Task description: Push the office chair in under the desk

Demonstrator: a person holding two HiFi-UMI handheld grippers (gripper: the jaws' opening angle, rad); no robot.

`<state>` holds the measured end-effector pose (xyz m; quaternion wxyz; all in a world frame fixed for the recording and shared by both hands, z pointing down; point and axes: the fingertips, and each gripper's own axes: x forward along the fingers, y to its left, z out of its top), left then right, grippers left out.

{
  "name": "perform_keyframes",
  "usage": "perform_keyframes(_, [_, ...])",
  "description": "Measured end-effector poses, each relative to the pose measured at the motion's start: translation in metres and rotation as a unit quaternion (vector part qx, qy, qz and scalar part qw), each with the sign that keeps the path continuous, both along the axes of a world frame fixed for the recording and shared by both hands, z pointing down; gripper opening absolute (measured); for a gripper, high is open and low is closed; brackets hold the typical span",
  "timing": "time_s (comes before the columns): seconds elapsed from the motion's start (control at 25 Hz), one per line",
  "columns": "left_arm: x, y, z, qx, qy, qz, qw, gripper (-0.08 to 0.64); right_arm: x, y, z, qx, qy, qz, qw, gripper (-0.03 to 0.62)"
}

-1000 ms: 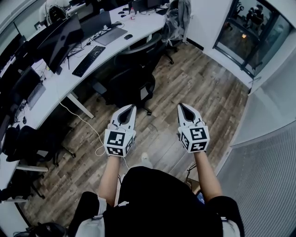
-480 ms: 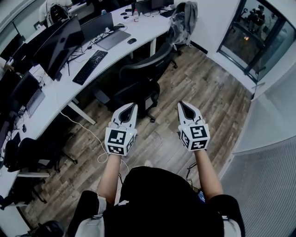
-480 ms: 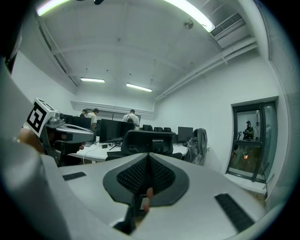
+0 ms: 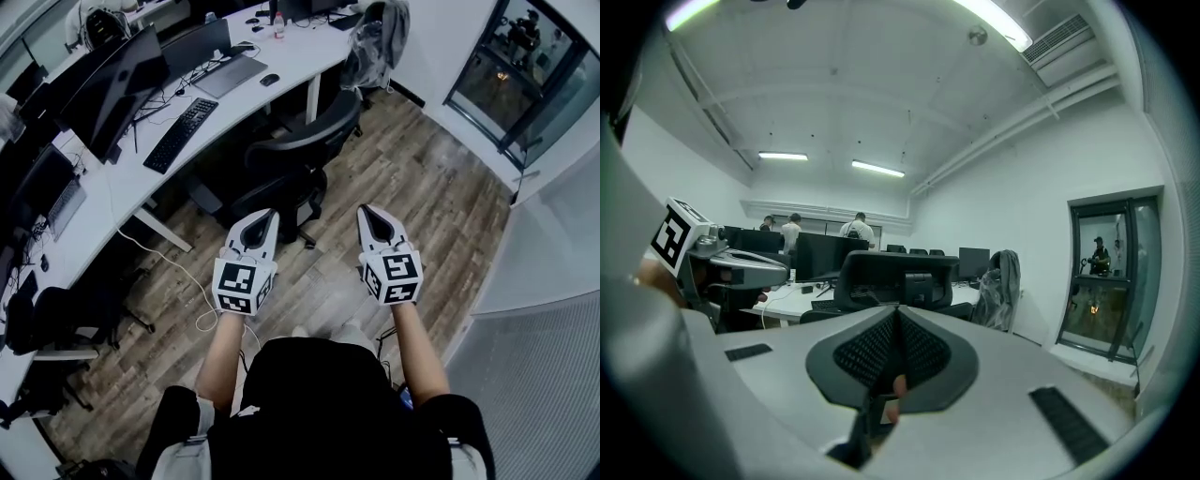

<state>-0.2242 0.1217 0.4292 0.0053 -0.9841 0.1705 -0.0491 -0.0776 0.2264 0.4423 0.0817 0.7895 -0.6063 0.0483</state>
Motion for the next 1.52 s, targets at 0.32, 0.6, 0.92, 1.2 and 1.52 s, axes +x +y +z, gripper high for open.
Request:
perform_keyframes(0.32, [0.019,-0.017,0.007,0.002,-0.01,-0.022,0.9997,0.015,0.024,-0.03,0.004,0.003,-0.003,-0.023,1.0,0.025])
perform_keyframes(0.6, [0.042,-0.03,0.012,0.011,-0.021,-0.059,0.998,0.015,0.046,-0.062,0.006,0.002,0.003,-0.069,0.998,0.025])
perform_keyframes(0.92, [0.074,-0.045,0.015,0.008,-0.031,-0.105,0.9939,0.015,0.085,-0.091,0.009,-0.003,-0.001,-0.117,0.993,0.025])
perform_keyframes(1.2, [0.098,-0.052,0.017,0.01,-0.043,-0.142,0.9889,0.015,0.111,-0.11,0.014,-0.007,0.002,-0.157,0.988,0.025])
perform_keyframes(1.52, [0.11,-0.061,0.02,0.021,-0.064,-0.197,0.9782,0.015,0.13,-0.127,0.016,-0.015,0.037,-0.209,0.977,0.025])
